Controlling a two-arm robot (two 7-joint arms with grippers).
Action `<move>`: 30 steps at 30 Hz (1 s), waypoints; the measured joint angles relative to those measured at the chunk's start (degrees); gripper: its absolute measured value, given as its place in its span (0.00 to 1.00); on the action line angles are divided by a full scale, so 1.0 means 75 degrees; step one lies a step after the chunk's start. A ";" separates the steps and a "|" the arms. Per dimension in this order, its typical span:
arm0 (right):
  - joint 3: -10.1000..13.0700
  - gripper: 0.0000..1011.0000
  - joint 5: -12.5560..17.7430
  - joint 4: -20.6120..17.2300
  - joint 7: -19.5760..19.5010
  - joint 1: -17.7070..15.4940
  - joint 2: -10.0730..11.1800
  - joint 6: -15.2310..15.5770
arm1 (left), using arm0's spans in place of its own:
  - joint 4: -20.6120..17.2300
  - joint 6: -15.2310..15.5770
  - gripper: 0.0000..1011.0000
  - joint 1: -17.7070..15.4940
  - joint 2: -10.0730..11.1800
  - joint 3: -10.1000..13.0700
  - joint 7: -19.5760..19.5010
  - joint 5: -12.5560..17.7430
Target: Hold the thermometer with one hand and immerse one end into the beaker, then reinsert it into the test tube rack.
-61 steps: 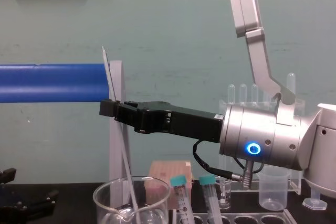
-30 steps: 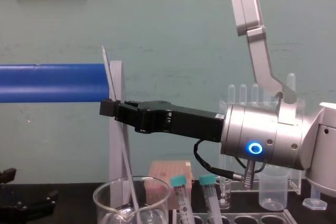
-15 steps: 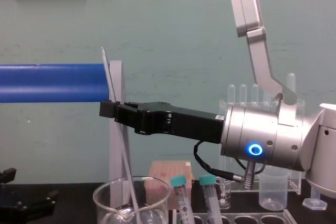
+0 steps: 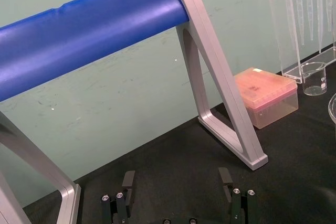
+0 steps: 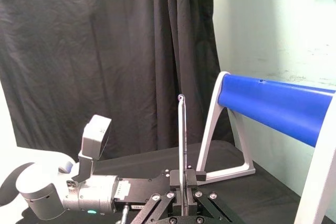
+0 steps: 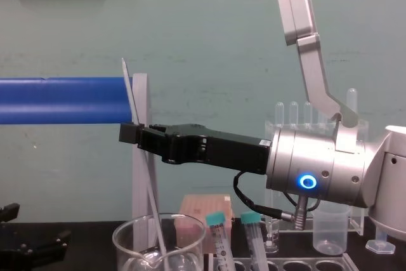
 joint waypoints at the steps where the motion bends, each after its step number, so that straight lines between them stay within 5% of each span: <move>1: 0.0000 0.06 0.0000 0.0001 0.0001 0.0000 -0.0001 0.0000 | 0.0000 0.0000 1.00 0.0000 0.0000 -0.0001 0.0000 0.0000; 24: -0.0001 0.06 0.0005 -0.0004 0.0014 0.0004 0.0003 0.0015 | 0.0000 0.0000 1.00 0.0000 0.0000 0.0000 0.0000 0.0000; 30: 0.0110 0.06 0.0149 -0.0534 -0.0024 -0.0002 0.0160 0.0186 | 0.0000 0.0000 1.00 0.0000 0.0000 0.0000 0.0000 0.0000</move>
